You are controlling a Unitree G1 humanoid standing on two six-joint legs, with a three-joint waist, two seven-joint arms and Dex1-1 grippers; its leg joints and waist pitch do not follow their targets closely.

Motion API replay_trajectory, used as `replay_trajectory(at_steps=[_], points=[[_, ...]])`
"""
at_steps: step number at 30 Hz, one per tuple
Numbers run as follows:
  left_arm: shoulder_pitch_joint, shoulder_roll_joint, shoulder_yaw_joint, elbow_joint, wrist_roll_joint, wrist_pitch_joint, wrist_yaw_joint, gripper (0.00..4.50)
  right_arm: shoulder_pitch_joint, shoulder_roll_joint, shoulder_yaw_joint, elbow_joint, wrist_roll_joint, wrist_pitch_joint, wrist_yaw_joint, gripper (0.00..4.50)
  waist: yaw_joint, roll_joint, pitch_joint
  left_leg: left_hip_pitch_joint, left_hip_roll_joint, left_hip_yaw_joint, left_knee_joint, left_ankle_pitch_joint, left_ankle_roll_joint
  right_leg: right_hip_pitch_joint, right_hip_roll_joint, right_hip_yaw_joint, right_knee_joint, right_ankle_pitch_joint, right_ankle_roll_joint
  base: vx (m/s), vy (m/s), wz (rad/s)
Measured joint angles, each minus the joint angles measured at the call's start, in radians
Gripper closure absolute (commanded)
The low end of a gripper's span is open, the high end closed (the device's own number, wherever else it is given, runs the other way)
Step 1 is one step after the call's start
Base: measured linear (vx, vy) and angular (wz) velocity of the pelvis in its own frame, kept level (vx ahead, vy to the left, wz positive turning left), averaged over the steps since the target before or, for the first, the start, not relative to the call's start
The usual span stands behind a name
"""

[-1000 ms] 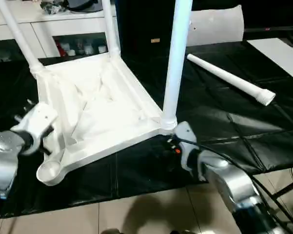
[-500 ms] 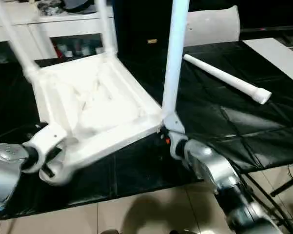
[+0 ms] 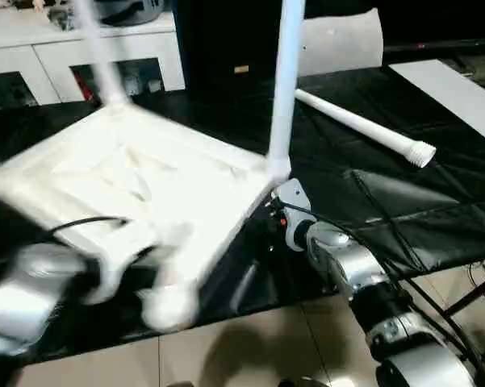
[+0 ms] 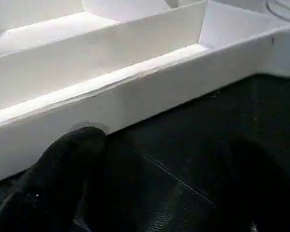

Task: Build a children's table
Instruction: Rotate table base

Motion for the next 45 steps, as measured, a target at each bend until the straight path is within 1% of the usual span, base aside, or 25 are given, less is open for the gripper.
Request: replay_trajectory(at_steps=[3, 8, 9, 11, 16, 18, 20, 22, 24, 25, 27, 28, 29, 31, 33, 35, 37, 38, 39, 40, 41, 42, 43, 44, 45], points=[[-0.047, -0.033, -0.018, 0.022, -0.007, -0.002, 0.007, 4.45, -0.008, 0.005, -0.011, 0.023, -0.003, -0.019, -0.006, 0.0, -0.002, 0.001, 0.0, 0.0, 0.0, 0.0, 0.001, 0.0, 0.0, 0.0, 0.0, 0.0, 0.001, 0.0, 0.0, 0.0, 0.0, 0.0], [-0.107, -0.132, -0.016, 0.118, -0.004, -0.047, 0.083, 4.45, -0.023, 0.019, -0.038, 0.06, -0.009, -0.05, -0.031, 0.0, -0.003, 0.002, 0.001, 0.0, 0.0, 0.0, 0.002, 0.0, 0.0, 0.0, 0.0, 0.0, 0.001, 0.0, 0.0, 0.0, 0.0, 0.0], [-0.136, -0.164, -0.007, 0.164, 0.008, -0.077, 0.128, 4.45, -0.036, 0.023, -0.049, 0.073, -0.009, -0.055, -0.05, 0.0, -0.001, 0.003, 0.001, -0.002, 0.0, 0.0, 0.002, 0.001, 0.001, 0.0, 0.0, 0.0, 0.001, 0.0, 0.0, 0.0, 0.0, 0.0], [-0.165, -0.204, 0.003, 0.209, 0.023, -0.125, 0.186, 4.45, -0.049, 0.032, -0.063, 0.077, -0.008, -0.065, -0.071, 0.0, -0.001, 0.003, 0.001, -0.003, 0.0, -0.001, 0.003, 0.001, 0.001, -0.001, 0.0, -0.001, 0.0, 0.0, 0.0, 0.0, 0.0, 0.0], [-0.268, -0.288, 0.038, 0.349, 0.056, -0.28, 0.371, 4.45, -0.049, 0.024, -0.079, 0.069, -0.006, -0.135, -0.094, 0.0, 0.005, 0.003, 0.001, -0.006, 0.0, 0.0, 0.002, 0.001, 0.001, -0.002, 0.0, -0.003, 0.0, 0.0, 0.0, 0.0, 0.0, 0.0], [-0.295, -0.313, 0.066, 0.401, 0.067, -0.344, 0.44, 4.45, -0.026, 0.007, -0.078, 0.014, -0.007, -0.155, -0.081, 0.0, 0.008, 0.003, 0.001, -0.006, 0.0, 0.0, 0.002, 0.0, 0.001, -0.002, 0.0, -0.003, 0.0, 0.0, 0.0, 0.0, 0.0, 0.0], [-0.299, -0.328, 0.087, 0.442, 0.072, -0.413, 0.486, 4.45, 0.007, -0.019, -0.088, -0.083, -0.002, -0.152, -0.063, 0.0, 0.013, 0.003, 0.001, -0.007, 0.0, 0.0, 0.002, 0.001, 0.002, -0.002, 0.0, -0.003, -0.001, 0.0, 0.001, 0.0, 0.0, 0.0], [-0.284, -0.341, 0.106, 0.445, 0.068, -0.46, 0.5, 4.45, 0.042, -0.035, -0.11, -0.163, 0.007, -0.136, -0.063, 0.0, 0.018, 0.003, 0.001, -0.007, 0.0, 0.0, 0.002, 0.001, 0.003, -0.002, 0.0, -0.003, -0.001, 0.0, 0.001, 0.0, 0.0, 0.0], [-0.251, -0.362, 0.134, 0.415, 0.047, -0.487, 0.51, 4.45, 0.082, -0.047, -0.122, -0.243, 0.016, -0.117, -0.064, 0.0, 0.022, 0.003, 0.001, -0.007, 0.0, 0.0, 0.002, 0.0, 0.004, -0.002, 0.0, -0.003, -0.002, -0.001, 0.001, 0.0, 0.0, 0.0], [-0.239, -0.368, 0.145, 0.4, 0.036, -0.488, 0.515, 4.16, 0.092, -0.048, -0.128, -0.264, 0.025, -0.11, -0.065, 0.0, 0.022, 0.003, 0.001, -0.007, 0.0, 0.0, 0.002, 0.0, 0.004, -0.002, 0.0, -0.003, -0.002, -0.001, 0.001, 0.0, 0.0, 0.0], [-0.22, -0.381, 0.169, 0.376, 0.018, -0.485, 0.522, 4.08, 0.102, -0.049, -0.139, -0.292, 0.028, -0.104, -0.071, 0.0, 0.023, 0.003, 0.001, -0.007, 0.0, 0.0, 0.002, 0.0, 0.003, -0.002, 0.0, -0.003, -0.002, -0.002, 0.003, 0.0, 0.0, 0.0], [-0.183, -0.409, 0.207, 0.312, -0.009, -0.481, 0.544, 4.05, 0.133, -0.052, -0.141, -0.358, 0.029, -0.087, -0.082, 0.0, 0.024, 0.002, 0.001, -0.007, 0.0, 0.001, 0.002, 0.0, 0.002, -0.002, 0.0, -0.003, -0.002, -0.002, 0.003, 0.0, 0.0, 0.0], [-0.147, -0.425, 0.23, 0.259, -0.025, -0.482, 0.565, 3.96, 0.163, -0.054, -0.144, -0.415, 0.033, -0.064, -0.09, 0.0, 0.025, 0.001, 0.001, -0.007, 0.0, 0.001, 0.002, 0.0, 0.002, -0.002, 0.0, -0.003, -0.002, -0.002, 0.004, 0.0, 0.0, 0.0], [-0.059, -0.466, 0.282, 0.153, -0.057, -0.475, 0.628, 3.71, 0.238, -0.054, -0.153, -0.543, 0.053, 0.035, -0.107, 0.0, 0.025, -0.003, 0.0, -0.007, 0.001, 0.001, 0.001, 0.0, 0.003, -0.002, 0.0, -0.003, -0.002, -0.003, 0.005, 0.0, 0.0, 0.0], [0.013, -0.496, 0.314, 0.076, -0.073, -0.452, 0.678, 3.59, 0.298, -0.054, -0.152, -0.624, 0.067, 0.095, -0.11, 0.0, 0.024, -0.008, 0.002, -0.007, 0.0, 0.003, 0.0, 0.0, 0.002, -0.002, 0.0, -0.003, -0.002, -0.004, 0.005, 0.0, 0.0, 0.0], [0.085, -0.52, 0.327, 0.015, -0.077, -0.44, 0.712, 3.51, 0.35, -0.056, -0.152, -0.683, 0.07, 0.126, -0.113, 0.0, 0.024, -0.016, 0.002, -0.007, 0.0, 0.003, 0.001, 0.0, 0.002, -0.002, 0.0, -0.004, -0.002, -0.004, 0.005, 0.0, 0.0, 0.0], [0.134, -0.545, 0.334, -0.037, -0.078, -0.441, 0.737, 3.21, 0.379, -0.06, -0.151, -0.729, 0.068, 0.133, -0.118, 0.0, 0.022, -0.023, 0.001, -0.007, 0.001, 0.003, 0.001, 0.0, 0.002, -0.001, 0.0, -0.005, -0.005, -0.004, 0.006, 0.0, 0.0, 0.0], [0.154, -0.562, 0.335, -0.065, -0.076, -0.445, 0.753, 3.18, 0.394, -0.061, -0.151, -0.757, 0.068, 0.135, -0.125, 0.0, 0.021, -0.026, 0.0, -0.006, 0.001, 0.003, 0.001, 0.001, 0.002, 0.001, 0.0, -0.006, -0.009, -0.003, 0.007, 0.0, 0.0, 0.0], [0.18, -0.586, 0.335, -0.097, -0.074, -0.453, 0.774, 3.15, 0.412, -0.059, -0.152, -0.79, 0.068, 0.145, -0.137, 0.0, 0.019, -0.03, 0.0, -0.007, 0.001, -0.002, 0.001, 0.001, 0.003, 0.005, -0.001, -0.009, -0.013, -0.002, 0.008, 0.0, 0.0, 0.0], [0.182, -0.595, 0.331, -0.104, -0.072, -0.455, 0.787, 3.07, 0.421, -0.057, -0.155, -0.801, 0.068, 0.153, -0.145, 0.0, 0.015, -0.031, 0.001, -0.013, -0.001, -0.017, 0.001, 0.003, 0.006, 0.01, -0.004, -0.02, -0.016, -0.001, 0.009, 0.0, 0.0, 0.0], [0.18, -0.599, 0.324, -0.11, -0.069, -0.457, 0.798, 2.94, 0.431, -0.054, -0.158, -0.813, 0.069, 0.163, -0.152, 0.0, 0.01, -0.033, 0.001, -0.021, -0.006, -0.033, 0.003, 0.006, 0.009, 0.015, -0.01, -0.036, -0.019, -0.002, 0.009, -0.009, 0.0, 0.29], [0.179, -0.601, 0.316, -0.113, -0.064, -0.458, 0.813, 2.83, 0.433, -0.055, -0.159, -0.821, 0.068, 0.174, -0.16, 0.0, 0.002, -0.038, 0.002, -0.029, -0.013, -0.051, 0.006, 0.008, 0.011, 0.02, -0.018, -0.055, -0.019, -0.002, 0.01, -0.013, -0.009, 0.52], [0.179, -0.606, 0.314, -0.116, -0.062, -0.458, 0.824, 2.83, 0.433, -0.055, -0.161, -0.828, 0.067, 0.176, -0.165, 0.0, -0.003, -0.037, 0.003, -0.036, -0.015, -0.066, 0.01, 0.009, 0.01, 0.025, -0.02, -0.067, -0.02, -0.002, 0.011, -0.013, -0.009, 0.52], [0.179, -0.608, 0.312, -0.12, -0.06, -0.458, 0.833, 2.78, 0.433, -0.054, -0.161, -0.835, 0.067, 0.176, -0.171, 0.0, -0.009, -0.036, 0.004, -0.044, -0.019, -0.082, 0.013, 0.01, 0.008, 0.028, -0.019, -0.073, -0.02, -0.004, 0.012, -0.006, -0.013, 0.5], [0.179, -0.609, 0.309, -0.121, -0.054, -0.458, 0.84, 2.62, 0.433, -0.058, -0.156, -0.837, 0.058, 0.17, -0.173, 0.0, -0.014, -0.035, 0.004, -0.048, -0.021, -0.099, 0.014, 0.011, 0.006, 0.034, -0.016, -0.076, -0.017, -0.009, 0.013, 0.003, -0.034, 0.49]])
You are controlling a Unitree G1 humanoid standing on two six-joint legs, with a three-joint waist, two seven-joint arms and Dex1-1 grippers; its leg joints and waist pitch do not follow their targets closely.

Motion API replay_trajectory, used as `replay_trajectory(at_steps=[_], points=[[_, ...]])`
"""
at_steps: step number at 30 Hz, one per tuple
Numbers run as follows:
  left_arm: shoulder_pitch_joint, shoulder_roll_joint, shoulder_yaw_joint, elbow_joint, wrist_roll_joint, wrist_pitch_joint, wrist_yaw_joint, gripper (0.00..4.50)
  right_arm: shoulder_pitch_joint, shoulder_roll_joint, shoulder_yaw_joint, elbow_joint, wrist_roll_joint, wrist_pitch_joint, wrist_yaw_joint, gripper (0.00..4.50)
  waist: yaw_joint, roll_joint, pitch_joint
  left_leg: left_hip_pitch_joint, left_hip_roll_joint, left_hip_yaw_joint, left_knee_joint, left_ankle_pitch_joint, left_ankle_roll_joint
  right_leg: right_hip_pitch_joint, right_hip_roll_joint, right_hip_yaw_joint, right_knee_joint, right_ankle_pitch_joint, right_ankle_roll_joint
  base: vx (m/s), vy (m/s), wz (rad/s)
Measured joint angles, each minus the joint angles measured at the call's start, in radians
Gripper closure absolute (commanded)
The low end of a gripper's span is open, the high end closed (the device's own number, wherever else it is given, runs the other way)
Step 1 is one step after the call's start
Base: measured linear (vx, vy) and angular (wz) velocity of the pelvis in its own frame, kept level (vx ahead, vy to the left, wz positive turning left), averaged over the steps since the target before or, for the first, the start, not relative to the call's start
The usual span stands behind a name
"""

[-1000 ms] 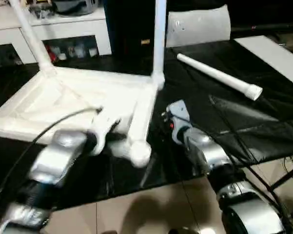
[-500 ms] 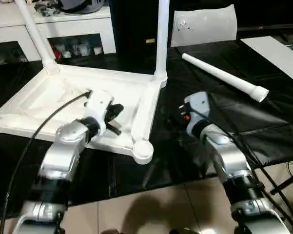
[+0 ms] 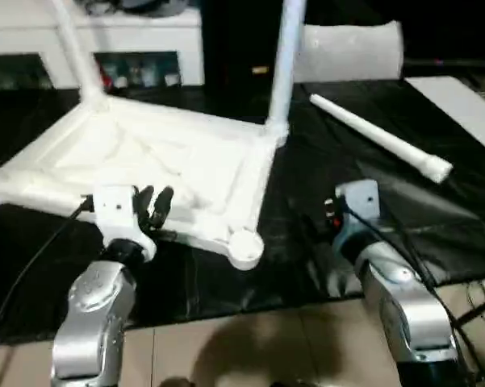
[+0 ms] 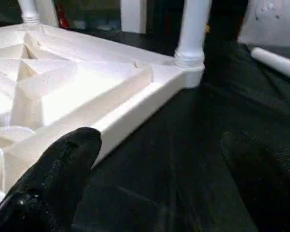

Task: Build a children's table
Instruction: Rotate table base, then move to table

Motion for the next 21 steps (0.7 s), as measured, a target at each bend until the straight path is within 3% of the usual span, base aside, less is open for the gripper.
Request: replay_trajectory(at_steps=[2, 4, 6, 7, 8, 9, 10, 11, 12, 13, 14, 15, 16, 17, 18, 19, 20, 21], points=[[0.001, 0.004, -0.004, -0.005, 0.01, 0.001, 0.008, 2.43, 0.006, -0.012, 0.011, -0.011, -0.016, -0.011, 0.003, 0.0, -0.003, 0.002, 0.002, -0.001, -0.012, -0.031, 0.0, 0.002, -0.004, 0.005, 0.013, 0.016, 0.02, -0.018, -0.006, 0.017, -0.051, 0.51], [0.003, 0.009, -0.008, -0.009, 0.019, 0.003, 0.008, 2.3, 0.023, -0.009, 0.01, -0.038, -0.004, -0.013, 0.013, 0.0, -0.006, -0.003, 0.003, 0.007, -0.03, -0.074, -0.002, 0.006, -0.011, 0.005, 0.037, 0.046, 0.056, -0.05, -0.036, 0.076, -0.105, 0.59], [0.013, 0.005, -0.012, -0.015, 0.021, 0.005, 0.014, 2.12, 0.036, -0.014, 0.01, -0.058, 0.0, -0.013, 0.015, 0.0, 0.0, -0.011, 0.0, 0.003, -0.038, -0.103, -0.014, 0.006, -0.011, 0.006, 0.046, 0.041, 0.07, -0.072, -0.056, 0.031, -0.17, 0.58], [0.019, -0.001, -0.017, -0.021, 0.021, 0.005, 0.017, 2.0, 0.038, -0.019, 0.005, -0.063, 0.006, -0.013, 0.015, 0.0, 0.005, -0.011, -0.001, -0.007, -0.038, -0.097, 0.0, 0.0, -0.001, 0.004, 0.046, 0.025, 0.068, -0.075, -0.056, 0.013, -0.187, 0.53], [0.022, -0.004, -0.025, -0.023, 0.021, 0.005, 0.018, 1.91, 0.042, -0.021, -0.005, -0.065, 0.009, -0.008, 0.012, 0.0, 0.011, -0.01, -0.001, -0.022, -0.02, -0.072, 0.035, -0.027, 0.03, 0.005, 0.043, 0.002, 0.067, -0.079, -0.063, 0.019, -0.194, 0.42], [0.023, -0.006, -0.042, -0.023, 0.021, 0.007, 0.02, 1.86, 0.052, -0.02, -0.02, -0.064, 0.012, -0.001, 0.005, 0.0, 0.022, -0.015, 0.002, -0.037, 0.003, 0.017, 0.135, -0.047, 0.062, 0.014, 0.04, -0.018, 0.066, -0.085, -0.069, 0.014, -0.17, 0.44], [0.028, -0.008, -0.051, -0.024, 0.021, 0.008, 0.022, 1.79, 0.056, -0.019, -0.029, -0.064, 0.012, 0.003, -0.003, 0.0, 0.025, -0.017, 0.004, -0.027, 0.004, 0.056, 0.149, -0.058, 0.081, 0.026, 0.038, -0.036, 0.055, -0.088, -0.066, 0.014, -0.17, 0.44], [0.026, -0.008, -0.056, -0.024, 0.021, 0.008, 0.025, 1.68, 0.058, -0.02, -0.035, -0.069, 0.011, 0.004, -0.009, 0.0, 0.022, -0.005, 0.001, -0.007, 0.004, 0.077, 0.125, -0.065, 0.094, 0.037, 0.041, -0.068, 0.039, -0.086, -0.068, 0.025, -0.136, 0.53], [0.021, -0.003, -0.056, -0.03, 0.021, 0.008, 0.027, 1.56, 0.056, -0.017, -0.038, -0.071, 0.007, 0.006, -0.015, 0.0, 0.02, 0.004, 0.0, 0.01, 0.008, 0.071, 0.088, -0.078, 0.065, 0.042, 0.051, -0.09, 0.028, -0.084, -0.068, 0.03, -0.133, 0.62], [0.028, 0.003, -0.05, -0.033, 0.022, 0.008, 0.028, 1.47, 0.053, -0.014, -0.034, -0.072, 0.005, 0.024, -0.026, 0.0, 0.012, 0.003, 0.0, 0.006, 0.019, 0.059, 0.076, -0.063, 0.051, 0.031, 0.064, -0.069, 0.05, -0.094, -0.05, 0.03, -0.133, 0.62], [0.034, 0.009, -0.039, -0.033, 0.023, 0.009, 0.029, 1.47, 0.047, 0.003, -0.026, -0.074, 0.007, 0.049, -0.031, 0.0, 0.002, 0.001, -0.001, 0.002, 0.016, 0.04, 0.078, -0.059, 0.046, 0.018, 0.071, -0.014, 0.116, -0.113, -0.035, 0.032, -0.134, 0.61], [0.036, 0.016, -0.028, -0.034, 0.027, 0.011, 0.029, 1.33, 0.046, 0.015, -0.022, -0.081, 0.013, 0.082, -0.035, 0.0, 0.001, -0.008, -0.006, -0.003, 0.005, 0.021, 0.078, -0.055, 0.045, -0.006, 0.066, 0.078, 0.198, -0.134, -0.042, 0.035, -0.148, 0.53], [0.036, 0.016, -0.027, -0.034, 0.028, 0.011, 0.029, 1.24, 0.046, 0.015, -0.022, -0.088, 0.015, 0.098, -0.04, 0.0, 0.001, -0.009, -0.007, -0.007, -0.002, 0.008, 0.079, -0.051, 0.046, -0.011, 0.055, 0.129, 0.208, -0.146, -0.052, 0.035, -0.148, 0.53], [0.036, 0.015, -0.027, -0.034, 0.028, 0.011, 0.029, 1.24, 0.044, 0.014, -0.022, -0.094, 0.015, 0.106, -0.044, 0.0, 0.0, -0.019, -0.012, -0.013, -0.011, -0.007, 0.078, -0.045, 0.05, -0.013, 0.045, 0.164, 0.19, -0.167, -0.051, 0.01, -0.199, 0.49], [0.036, 0.013, -0.03, -0.034, 0.028, 0.012, 0.029, 1.11, 0.046, 0.01, -0.022, -0.098, 0.015, 0.11, -0.044, 0.0, 0.0, -0.029, -0.016, -0.015, -0.014, -0.015, 0.071, -0.037, 0.063, -0.012, 0.049, 0.178, 0.179, -0.184, -0.036, -0.01, -0.254, 0.37], [0.04, 0.007, -0.032, -0.034, 0.028, 0.015, 0.029, 1.02, 0.05, -0.001, -0.023, -0.101, 0.015, 0.112, -0.043, 0.0, 0.008, -0.039, -0.018, -0.017, -0.018, -0.003, 0.068, -0.027, 0.125, -0.001, 0.057, 0.175, 0.167, -0.178, -0.038, -0.01, -0.254, 0.37], [0.04, 0.003, -0.042, -0.034, 0.027, 0.015, 0.029, 1.02, 0.058, -0.011, -0.028, -0.104, 0.015, 0.113, -0.043, 0.0, 0.018, -0.039, -0.016, -0.03, -0.014, 0.015, 0.096, -0.03, 0.217, 0.002, 0.066, 0.172, 0.152, -0.168, -0.036, 0.017, -0.278, 0.18], [0.04, 0.003, -0.062, -0.035, 0.026, 0.015, 0.028, 0.83, 0.073, -0.019, -0.031, -0.104, 0.014, 0.118, -0.043, 0.0, 0.033, -0.045, -0.013, -0.035, -0.025, 0.052, 0.178, -0.042, 0.217, 0.011, 0.074, 0.169, 0.137, -0.156, -0.041, 0.009, -0.245, -0.05]])
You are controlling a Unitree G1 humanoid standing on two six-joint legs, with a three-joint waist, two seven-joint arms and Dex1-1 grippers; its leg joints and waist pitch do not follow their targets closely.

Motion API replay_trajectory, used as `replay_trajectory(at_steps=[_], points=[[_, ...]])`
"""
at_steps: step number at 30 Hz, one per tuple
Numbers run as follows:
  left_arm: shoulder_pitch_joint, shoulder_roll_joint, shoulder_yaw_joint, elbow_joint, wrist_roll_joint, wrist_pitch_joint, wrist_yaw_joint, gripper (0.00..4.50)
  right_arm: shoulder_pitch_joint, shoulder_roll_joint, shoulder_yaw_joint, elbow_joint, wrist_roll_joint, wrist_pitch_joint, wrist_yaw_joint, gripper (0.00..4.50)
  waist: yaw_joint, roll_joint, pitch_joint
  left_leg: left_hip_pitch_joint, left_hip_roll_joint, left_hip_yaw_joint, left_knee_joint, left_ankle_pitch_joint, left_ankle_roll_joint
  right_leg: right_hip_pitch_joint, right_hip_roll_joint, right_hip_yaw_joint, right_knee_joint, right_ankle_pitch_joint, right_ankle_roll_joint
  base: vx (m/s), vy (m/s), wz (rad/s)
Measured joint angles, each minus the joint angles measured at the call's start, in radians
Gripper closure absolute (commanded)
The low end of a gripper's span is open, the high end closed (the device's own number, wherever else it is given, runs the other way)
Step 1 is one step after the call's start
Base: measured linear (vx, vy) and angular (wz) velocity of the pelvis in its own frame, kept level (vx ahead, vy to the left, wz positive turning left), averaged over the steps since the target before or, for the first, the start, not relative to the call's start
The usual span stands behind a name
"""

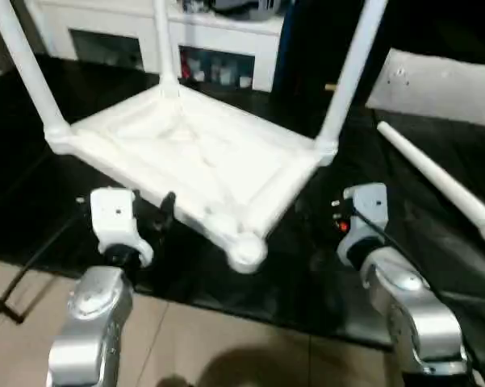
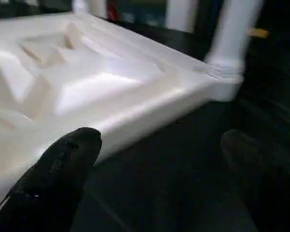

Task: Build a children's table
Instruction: Move to table

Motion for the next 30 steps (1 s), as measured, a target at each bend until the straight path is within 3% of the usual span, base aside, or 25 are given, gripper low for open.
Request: replay_trajectory(at_steps=[1, 2, 3, 4, 5, 6, 7, 8, 9, 10, 11, 12, 13, 15, 20, 23, 26, 27, 28, 30], points=[[0.0, 0.004, -0.008, -0.001, 0.001, 0.0, 0.0, 0.75, 0.003, 0.0, -0.001, 0.0, 0.0, 0.006, 0.001, 0.0, 0.001, -0.001, 0.001, 0.008, -0.023, 0.015, 0.024, -0.009, -0.019, 0.009, 0.008, -0.004, -0.014, 0.008, -0.002, 0.009, -0.245, -0.05], [-0.001, 0.008, -0.013, -0.001, 0.001, 0.0, -0.001, 0.69, 0.004, 0.001, 0.0, -0.001, 0.0, 0.01, 0.001, 0.0, -0.004, 0.002, 0.0, 0.022, -0.041, 0.022, 0.012, -0.02, -0.038, 0.015, 0.019, -0.015, -0.032, 0.019, -0.004, -0.028, -0.208, -0.04], [-0.002, 0.013, -0.022, -0.007, 0.003, -0.002, -0.003, 0.62, 0.004, 0.001, 0.001, -0.008, -0.002, 0.014, 0.0, 0.0, -0.008, 0.017, -0.004, 0.04, -0.056, 0.029, -0.036, -0.041, -0.051, 0.021, 0.048, -0.031, -0.06, 0.035, -0.013, -0.032, -0.182, 0.08], [-0.002, 0.015, -0.028, -0.01, 0.004, -0.002, -0.003, 0.51, 0.007, 0.004, 0.003, -0.013, -0.003, 0.018, -0.001, 0.0, -0.008, 0.04, -0.006, 0.056, -0.048, 0.021, -0.084, -0.07, -0.061, 0.03, 0.074, -0.05, -0.09, 0.048, -0.009, -0.032, -0.182, 0.08], [0.004, 0.016, -0.027, -0.01, 0.005, -0.002, -0.003, 0.42, 0.009, 0.01, 0.007, -0.014, -0.004, 0.023, -0.002, 0.0, -0.007, 0.041, -0.006, 0.06, -0.024, 0.016, -0.101, -0.053, -0.105, 0.033, 0.086, -0.062, -0.115, 0.066, -0.01, -0.039, -0.178, 0.07], [0.012, 0.022, -0.027, -0.01, 0.012, 0.004, -0.002, 0.34, 0.008, 0.018, 0.018, -0.025, -0.004, 0.034, -0.003, 0.0, -0.017, 0.037, -0.009, 0.06, -0.012, 0.015, -0.116, -0.04, -0.125, 0.008, 0.068, -0.066, -0.071, 0.051, 0.059, -0.04, -0.148, 0.01], [0.016, 0.027, -0.025, -0.01, 0.015, 0.008, -0.001, 0.27, 0.007, 0.022, 0.031, -0.034, -0.004, 0.038, -0.002, 0.0, -0.025, 0.032, -0.011, 0.058, -0.012, 0.017, -0.114, -0.035, -0.127, -0.016, 0.033, -0.036, -0.007, 0.046, 0.088, -0.04, -0.148, 0.01], [0.015, 0.036, -0.026, -0.009, 0.026, 0.009, -0.001, 0.18, 0.014, 0.023, 0.042, -0.048, -0.004, 0.046, -0.004, 0.0, -0.028, 0.024, -0.014, 0.055, -0.016, 0.02, -0.107, -0.035, -0.128, -0.027, -0.012, 0.012, 0.009, 0.047, 0.093, -0.036, -0.1, -0.01], [0.008, 0.042, -0.028, -0.01, 0.034, 0.006, -0.001, 0.07, 0.024, 0.02, 0.045, -0.064, -0.004, 0.057, -0.005, 0.0, -0.02, 0.01, -0.018, 0.04, -0.017, 0.023, -0.092, -0.036, -0.126, -0.03, -0.06, 0.032, -0.022, 0.043, 0.129, -0.072, -0.133, -0.1], [0.01, 0.043, -0.031, -0.01, 0.039, 0.004, -0.002, 0.07, 0.035, 0.018, 0.045, -0.065, -0.004, 0.061, -0.006, 0.0, -0.012, 0.007, -0.015, 0.036, -0.014, 0.017, -0.1, -0.031, -0.122, -0.032, -0.054, 0.026, -0.023, 0.045, 0.123, -0.072, -0.133, -0.1], [0.01, 0.039, -0.041, -0.01, 0.042, 0.004, -0.002, 0.07, 0.051, 0.012, 0.044, -0.066, -0.005, 0.062, -0.009, 0.0, -0.011, 0.007, -0.014, 0.039, -0.013, 0.014, -0.122, -0.015, -0.128, -0.03, -0.054, 0.017, -0.031, 0.049, 0.119, -0.111, -0.18, -0.03], [0.01, 0.038, -0.06, -0.012, 0.042, 0.003, -0.004, 0.07, 0.057, 0.008, 0.044, -0.064, -0.01, 0.063, -0.012, 0.0, -0.008, 0.003, -0.01, 0.053, -0.009, 0.023, -0.148, 0.001, -0.156, -0.031, -0.053, 0.018, -0.037, 0.054, 0.108, -0.099, -0.16, 0.02], [0.01, 0.039, -0.072, -0.012, 0.041, 0.003, -0.005, 0.07, 0.057, 0.006, 0.044, -0.064, -0.013, 0.063, -0.017, 0.0, -0.008, 0.005, -0.004, 0.061, -0.007, 0.023, -0.168, 0.013, -0.186, -0.028, -0.048, 0.018, -0.044, 0.059, 0.101, -0.099, -0.16, 0.02], [0.013, 0.057, -0.077, -0.014, 0.04, 0.0, -0.023, 0.07, 0.05, 0.018, 0.042, -0.064, -0.012, 0.067, -0.023, 0.0, -0.008, 0.005, -0.003, 0.069, 0.003, 0.024, -0.185, 0.024, -0.202, -0.023, -0.039, 0.015, -0.057, 0.069, 0.092, -0.083, -0.096, -0.05], [0.041, 0.075, -0.086, -0.014, 0.039, -0.001, -0.05, 0.07, 0.008, 0.04, 0.037, -0.064, -0.002, 0.139, -0.043, 0.0, -0.008, 0.004, -0.001, 0.07, 0.013, 0.026, -0.19, 0.034, -0.209, -0.022, -0.033, 0.009, -0.067, 0.084, 0.081, -0.027, -0.027, -0.01], [0.042, 0.076, -0.086, -0.014, 0.038, -0.001, -0.055, 0.07, 0.007, 0.031, 0.044, -0.063, -0.001, 0.115, -0.041, 0.0, -0.005, 0.0, 0.001, 0.075, 0.014, 0.03, -0.19, 0.033, -0.209, -0.019, -0.035, 0.009, -0.069, 0.084, 0.081, 0.0, 0.0, 0.0], [0.043, 0.075, -0.091, -0.014, 0.032, -0.002, -0.055, 0.07, 0.007, 0.023, 0.045, -0.062, -0.005, 0.09, -0.03, 0.0, -0.008, 0.0, 0.003, 0.085, 0.015, 0.03, -0.193, 0.033, -0.207, -0.006, -0.034, 0.007, -0.079, 0.084, 0.081, 0.0, 0.0, 0.0], [0.045, 0.075, -0.095, -0.014, 0.031, -0.002, -0.055, 0.07, 0.007, 0.023, 0.045, -0.062, -0.006, 0.09, -0.026, 0.0, -0.009, 0.001, 0.004, 0.093, 0.016, 0.032, -0.196, 0.031, -0.206, 0.002, -0.033, 0.006, -0.087, 0.084, 0.081, 0.0, 0.0, 0.0], [0.052, 0.074, -0.097, -0.015, 0.031, -0.003, -0.055, 0.07, 0.002, 0.024, 0.05, -0.059, -0.005, 0.092, -0.023, 0.0, -0.008, 0.001, 0.01, 0.114, 0.029, 0.055, -0.2, 0.026, -0.208, 0.004, -0.021, 0.02, -0.095, 0.083, 0.081, 0.0, 0.0, 0.0], [0.063, 0.078, -0.094, -0.017, 0.031, -0.003, -0.055, 0.07, -0.009, 0.026, 0.063, -0.06, -0.004, 0.092, -0.021, 0.0, -0.011, -0.002, 0.014, 0.153, 0.042, 0.089, -0.205, 0.008, -0.214, 0.014, -0.021, 0.031, -0.094, 0.083, 0.078, 0.056, 0.025, -0.56]])
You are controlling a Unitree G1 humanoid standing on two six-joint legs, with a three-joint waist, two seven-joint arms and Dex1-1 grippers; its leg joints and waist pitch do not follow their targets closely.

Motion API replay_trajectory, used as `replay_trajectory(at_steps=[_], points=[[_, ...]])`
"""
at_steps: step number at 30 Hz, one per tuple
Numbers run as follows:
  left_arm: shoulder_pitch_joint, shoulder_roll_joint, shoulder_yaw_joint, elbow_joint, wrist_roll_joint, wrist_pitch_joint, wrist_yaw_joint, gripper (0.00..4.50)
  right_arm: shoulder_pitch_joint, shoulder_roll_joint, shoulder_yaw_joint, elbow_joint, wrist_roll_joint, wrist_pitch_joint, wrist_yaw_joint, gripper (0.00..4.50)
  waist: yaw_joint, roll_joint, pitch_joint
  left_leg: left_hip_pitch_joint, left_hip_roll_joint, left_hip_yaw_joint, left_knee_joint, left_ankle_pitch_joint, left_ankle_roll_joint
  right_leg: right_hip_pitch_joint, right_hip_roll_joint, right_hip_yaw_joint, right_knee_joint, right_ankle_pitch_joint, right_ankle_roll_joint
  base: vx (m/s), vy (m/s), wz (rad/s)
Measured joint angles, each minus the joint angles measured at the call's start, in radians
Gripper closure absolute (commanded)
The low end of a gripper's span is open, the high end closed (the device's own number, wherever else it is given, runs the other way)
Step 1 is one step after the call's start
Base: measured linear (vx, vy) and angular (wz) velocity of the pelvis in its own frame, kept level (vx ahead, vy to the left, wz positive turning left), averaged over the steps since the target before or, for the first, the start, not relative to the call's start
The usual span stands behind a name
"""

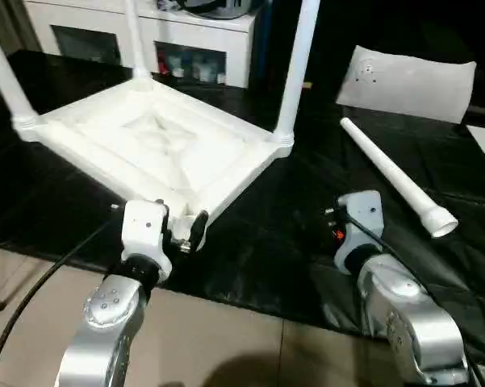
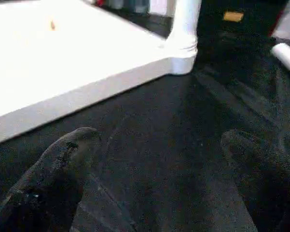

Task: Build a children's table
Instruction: Move to table

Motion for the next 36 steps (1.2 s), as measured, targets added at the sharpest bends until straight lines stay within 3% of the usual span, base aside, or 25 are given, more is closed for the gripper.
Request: replay_trajectory(at_steps=[3, 5, 7, 9, 10, 11, 12, 14, 15, 17, 18, 19, 20, 21, 22, 23, 24, 26, 27, 28, 29, 30, 32, 34, 36], points=[[-0.003, 0.001, -0.004, -0.001, 0.001, -0.003, 0.0, 0.07, 0.001, -0.009, 0.002, 0.0, -0.003, -0.001, 0.0, 0.0, -0.016, -0.013, -0.001, 0.036, 0.009, 0.026, -0.001, -0.03, -0.016, -0.005, 0.002, 0.005, 0.009, -0.003, -0.01, 0.091, 0.013, -0.75], [-0.005, -0.002, -0.011, -0.001, 0.001, -0.006, -0.001, 0.07, 0.003, -0.018, -0.002, 0.0, -0.006, -0.005, -0.001, 0.0, -0.015, -0.017, -0.004, 0.039, 0.004, 0.028, 0.0, -0.045, -0.025, -0.002, 0.026, 0.036, 0.009, -0.003, -0.013, 0.16, -0.004, -0.92], [-0.008, -0.009, -0.042, -0.002, 0.0, -0.007, -0.006, 0.07, 0.009, -0.025, -0.014, 0.019, -0.008, -0.007, -0.001, 0.0, -0.003, -0.01, -0.005, 0.037, -0.007, -0.009, 0.024, -0.074, -0.033, -0.001, 0.072, 0.087, 0.005, 0.0, -0.022, 0.113, 0.001, -0.5], [-0.007, -0.006, -0.048, -0.003, 0.001, -0.007, -0.009, 0.07, 0.013, -0.025, -0.02, 0.022, -0.008, -0.007, 0.0, 0.0, 0.025, -0.001, -0.006, -0.014, -0.024, -0.056, 0.076, -0.08, -0.031, 0.007, 0.111, 0.117, -0.003, 0.001, -0.021, 0.12, 0.039, -0.64], [-0.005, 0.0, -0.046, -0.004, 0.001, -0.007, -0.009, 0.07, 0.013, -0.027, -0.017, 0.022, -0.009, -0.011, 0.001, 0.0, 0.029, 0.004, -0.008, -0.023, -0.017, -0.071, 0.077, -0.085, -0.014, 0.012, 0.121, 0.112, -0.006, 0.001, -0.02, 0.102, 0.052, -0.64], [-0.004, 0.007, -0.041, -0.004, 0.001, -0.007, -0.009, 0.07, 0.012, -0.023, -0.003, 0.021, -0.008, -0.012, 0.004, 0.0, 0.013, 0.004, -0.01, -0.022, -0.018, -0.076, 0.074, -0.088, -0.006, 0.008, 0.111, 0.096, 0.004, -0.001, -0.02, 0.086, 0.024, -0.33], [0.001, 0.015, -0.028, -0.005, 0.002, -0.007, -0.008, 0.07, 0.004, -0.023, 0.028, 0.02, -0.007, -0.012, 0.021, 0.0, -0.013, -0.019, -0.016, -0.006, -0.033, -0.075, 0.057, -0.089, 0.006, -0.018, 0.069, 0.042, 0.036, -0.012, -0.036, 0.153, -0.014, 0.06], [-0.001, 0.017, -0.014, -0.006, 0.002, -0.007, -0.007, 0.07, -0.002, -0.025, 0.049, 0.015, -0.007, -0.016, 0.032, 0.0, -0.032, -0.034, -0.02, 0.012, -0.05, -0.067, 0.054, -0.1, 0.027, -0.026, 0.015, 0.0, 0.054, -0.036, -0.053, 0.159, -0.007, 0.13], [-0.002, 0.014, -0.017, -0.008, 0.002, -0.007, -0.008, 0.07, -0.002, -0.03, 0.049, 0.017, -0.007, -0.017, 0.036, 0.0, -0.036, -0.044, -0.024, 0.014, -0.058, -0.062, 0.054, -0.108, 0.037, -0.011, 0.006, 0.003, 0.052, -0.05, -0.027, 0.113, 0.014, 0.13], [-0.008, 0.002, -0.038, -0.01, 0.002, -0.008, -0.009, 0.07, 0.001, -0.063, 0.048, 0.023, -0.015, -0.018, 0.044, 0.0, -0.011, -0.027, -0.016, -0.005, -0.057, -0.074, 0.105, -0.116, 0.11, 0.011, 0.017, 0.008, 0.027, -0.048, -0.029, 0.106, 0.016, 0.08], [-0.008, 0.001, -0.058, -0.011, 0.002, -0.008, -0.011, 0.07, 0.002, -0.078, 0.048, 0.031, -0.026, -0.017, 0.046, 0.0, 0.003, -0.023, -0.015, -0.043, -0.058, -0.085, 0.154, -0.105, 0.104, 0.023, 0.017, 0.007, 0.016, -0.047, -0.03, 0.081, 0.023, 0.01], [-0.007, 0.002, -0.059, -0.012, 0.001, -0.008, -0.011, 0.07, 0.001, -0.079, 0.049, 0.032, -0.032, -0.017, 0.047, 0.0, 0.014, -0.021, -0.015, -0.066, -0.056, -0.092, 0.152, -0.088, 0.085, 0.035, 0.019, 0.005, 0.007, -0.047, -0.03, 0.081, 0.023, 0.01], [-0.007, 0.003, -0.056, -0.015, 0.002, -0.008, -0.01, 0.07, -0.003, -0.08, 0.052, 0.029, -0.038, -0.018, 0.049, 0.0, 0.021, -0.012, -0.013, -0.078, -0.047, -0.093, 0.105, -0.069, 0.065, 0.048, 0.025, -0.006, 0.001, -0.05, -0.032, 0.078, 0.025, -0.02], [-0.005, 0.008, -0.052, -0.018, 0.001, -0.009, -0.009, 0.07, -0.006, -0.077, 0.053, 0.026, -0.041, -0.02, 0.052, 0.0, 0.022, 0.013, -0.009, -0.082, -0.026, -0.096, 0.069, -0.018, 0.033, 0.067, 0.043, -0.023, -0.004, -0.056, -0.027, 0.088, 0.059, -0.03], [0.002, 0.014, -0.047, -0.017, 0.002, -0.008, -0.009, 0.07, -0.005, -0.064, 0.069, 0.028, -0.041, -0.019, 0.054, 0.0, 0.016, 0.017, -0.008, -0.07, -0.026, -0.105, 0.066, -0.027, 0.04, 0.065, 0.039, -0.028, -0.003, -0.063, -0.032, 0.088, 0.059, -0.03], [0.004, 0.021, -0.032, -0.017, 0.002, -0.008, -0.007, 0.07, -0.011, -0.057, 0.088, 0.024, -0.038, -0.02, 0.057, 0.0, 0.005, 0.009, -0.009, -0.063, -0.036, -0.108, 0.057, -0.029, 0.043, 0.062, 0.03, -0.032, 0.017, -0.076, -0.061, 0.132, 0.063, 0.05], [0.003, 0.022, -0.015, -0.016, 0.003, -0.008, -0.003, 0.07, -0.021, -0.052, 0.098, 0.021, -0.037, -0.02, 0.058, 0.0, -0.008, 0.004, -0.009, -0.056, -0.044, -0.107, 0.056, -0.034, 0.049, 0.041, 0.014, -0.036, 0.068, -0.082, -0.067, 0.121, 0.036, 0.07], [0.0, 0.018, -0.017, -0.018, 0.003, -0.008, -0.002, 0.07, -0.021, -0.059, 0.097, 0.02, -0.038, -0.02, 0.059, 0.0, -0.028, -0.006, -0.014, -0.046, -0.051, -0.1, 0.056, -0.039, 0.058, 0.006, -0.012, -0.035, 0.101, -0.08, -0.044, 0.101, 0.03, 0.05], [-0.003, 0.017, -0.02, -0.018, 0.003, -0.008, -0.001, 0.07, -0.021, -0.07, 0.097, 0.02, -0.039, -0.02, 0.062, 0.0, -0.04, -0.022, -0.015, -0.04, -0.061, -0.093, 0.056, -0.043, 0.056, -0.013, -0.032, -0.027, 0.076, -0.071, -0.03, 0.063, -0.02, 0.04], [-0.003, 0.014, -0.023, -0.019, 0.003, -0.009, 0.0, 0.07, -0.02, -0.082, 0.098, 0.021, -0.041, -0.021, 0.066, 0.0, -0.043, -0.048, -0.019, -0.04, -0.075, -0.088, 0.057, -0.045, 0.056, -0.008, -0.048, -0.013, 0.047, -0.029, 0.018, 0.063, -0.02, 0.04], [-0.004, 0.007, -0.03, -0.014, 0.003, -0.009, 0.003, 0.07, -0.018, -0.094, 0.094, 0.025, -0.043, -0.021, 0.066, 0.0, -0.041, -0.054, -0.019, -0.039, -0.074, -0.085, 0.057, -0.049, 0.06, -0.002, -0.043, -0.008, 0.049, -0.034, 0.023, 0.029, -0.083, 0.08], [-0.005, -0.008, -0.051, -0.013, 0.002, -0.009, 0.007, 0.07, -0.015, -0.1, 0.079, 0.035, -0.044, -0.02, 0.065, 0.0, -0.027, -0.044, -0.016, -0.043, -0.066, -0.087, 0.07, -0.059, 0.11, 0.011, -0.03, -0.006, 0.026, -0.031, 0.02, 0.053, -0.091, -0.03], [-0.005, -0.012, -0.07, -0.016, 0.001, -0.009, 0.007, 0.07, -0.018, -0.096, 0.061, 0.039, -0.044, -0.019, 0.064, 0.0, -0.013, -0.025, -0.016, -0.062, -0.055, -0.09, 0.08, -0.06, 0.114, 0.026, -0.014, -0.013, 0.009, -0.028, 0.015, 0.064, -0.07, -0.05], [-0.003, -0.001, -0.057, -0.02, 0.002, -0.009, 0.01, 0.07, -0.023, -0.08, 0.061, 0.038, -0.043, -0.017, 0.064, 0.0, -0.004, -0.008, -0.019, -0.057, -0.039, -0.091, 0.064, -0.042, 0.041, 0.043, 0.0, -0.029, 0.001, -0.031, 0.009, 0.081, -0.021, -0.04], [0.005, 0.014, -0.043, -0.022, 0.003, -0.008, 0.01, 0.07, -0.036, -0.069, 0.088, 0.038, -0.042, -0.016, 0.064, 0.0, -0.015, -0.01, -0.02, -0.041, -0.042, -0.096, 0.046, -0.041, 0.041, 0.039, -0.005, -0.036, -0.005, -0.036, -0.022, 0.125, 0.002, 0.06]])
